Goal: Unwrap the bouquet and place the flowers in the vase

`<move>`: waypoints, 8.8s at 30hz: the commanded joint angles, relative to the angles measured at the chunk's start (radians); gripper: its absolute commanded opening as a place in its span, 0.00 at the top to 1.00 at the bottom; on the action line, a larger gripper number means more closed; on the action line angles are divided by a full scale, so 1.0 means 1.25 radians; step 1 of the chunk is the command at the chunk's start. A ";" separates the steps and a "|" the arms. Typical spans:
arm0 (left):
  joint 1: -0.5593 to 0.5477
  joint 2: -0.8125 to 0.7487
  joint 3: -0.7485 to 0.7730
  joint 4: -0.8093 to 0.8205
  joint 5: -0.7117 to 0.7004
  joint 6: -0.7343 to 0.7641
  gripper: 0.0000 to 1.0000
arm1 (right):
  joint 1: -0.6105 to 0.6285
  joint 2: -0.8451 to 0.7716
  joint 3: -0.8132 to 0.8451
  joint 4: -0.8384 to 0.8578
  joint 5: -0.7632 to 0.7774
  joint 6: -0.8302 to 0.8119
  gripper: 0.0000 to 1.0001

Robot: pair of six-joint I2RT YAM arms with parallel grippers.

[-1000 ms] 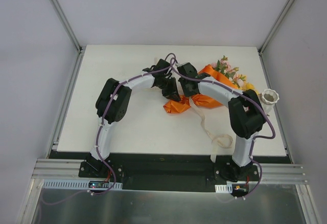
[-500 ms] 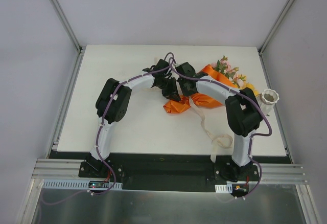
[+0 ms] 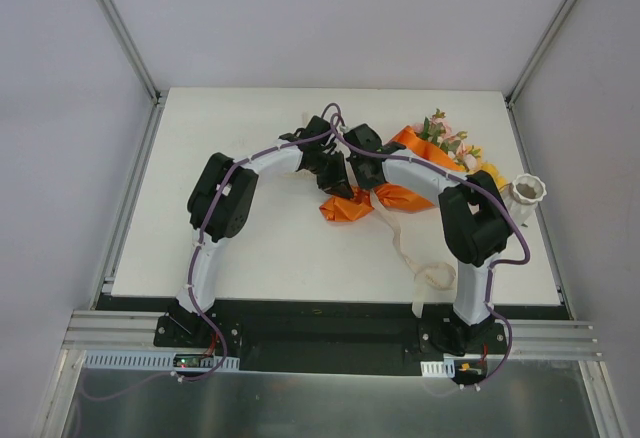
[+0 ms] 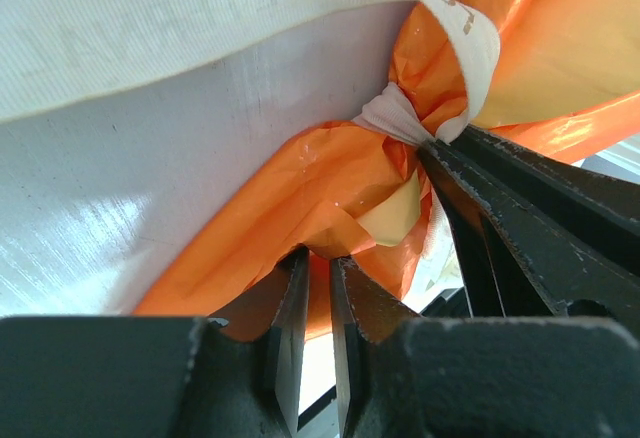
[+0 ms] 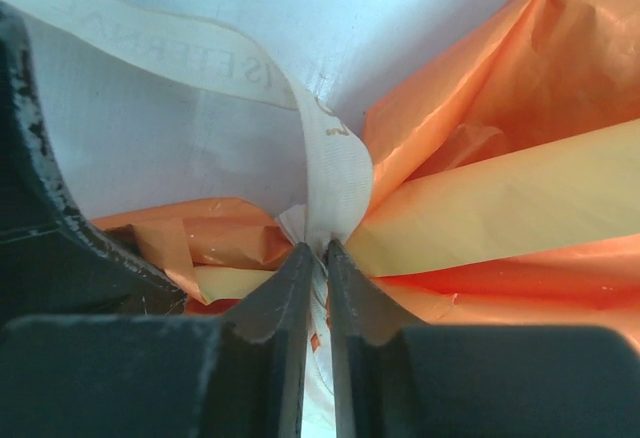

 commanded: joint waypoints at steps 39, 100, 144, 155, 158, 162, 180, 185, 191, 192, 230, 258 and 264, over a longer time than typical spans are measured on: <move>-0.015 0.026 0.000 -0.033 -0.013 0.018 0.95 | 0.008 -0.142 -0.094 0.050 0.043 -0.018 0.68; -0.014 0.039 0.005 -0.033 -0.009 0.023 0.91 | 0.041 -0.020 -0.052 -0.018 -0.055 -0.148 0.70; -0.019 0.050 -0.004 -0.033 -0.017 0.019 0.94 | -0.127 -0.268 -0.138 0.231 -0.406 0.308 1.00; -0.020 0.042 -0.006 -0.033 -0.019 0.021 0.93 | -0.153 -0.246 -0.045 0.234 -0.504 0.381 0.94; -0.020 0.036 -0.006 -0.033 -0.019 0.023 0.93 | -0.154 -0.219 0.003 0.111 -0.448 0.328 0.82; -0.021 0.027 -0.005 -0.033 -0.018 0.024 0.93 | -0.149 -0.234 -0.054 0.075 -0.408 0.253 0.80; -0.021 0.033 -0.001 -0.030 -0.016 0.029 0.90 | 0.022 -0.077 0.042 -0.130 -0.012 -0.001 0.73; -0.021 0.040 0.003 -0.033 -0.009 0.026 0.90 | 0.028 -0.052 0.065 -0.132 0.032 -0.041 0.72; -0.020 0.038 0.003 -0.033 -0.013 0.030 0.90 | 0.031 -0.015 0.081 -0.143 0.045 -0.061 0.70; -0.020 0.038 0.003 -0.033 -0.013 0.030 0.90 | 0.033 -0.015 0.079 -0.142 0.040 -0.062 0.70; -0.021 0.012 -0.002 -0.031 -0.017 0.057 0.78 | 0.021 -0.185 -0.135 0.029 -0.063 -0.011 0.71; -0.021 -0.005 -0.027 -0.007 -0.009 0.046 0.73 | 0.020 -0.083 -0.082 0.031 0.042 -0.133 0.71; -0.020 0.000 -0.034 -0.003 -0.011 0.043 0.74 | 0.022 -0.083 -0.088 0.062 0.023 -0.122 0.89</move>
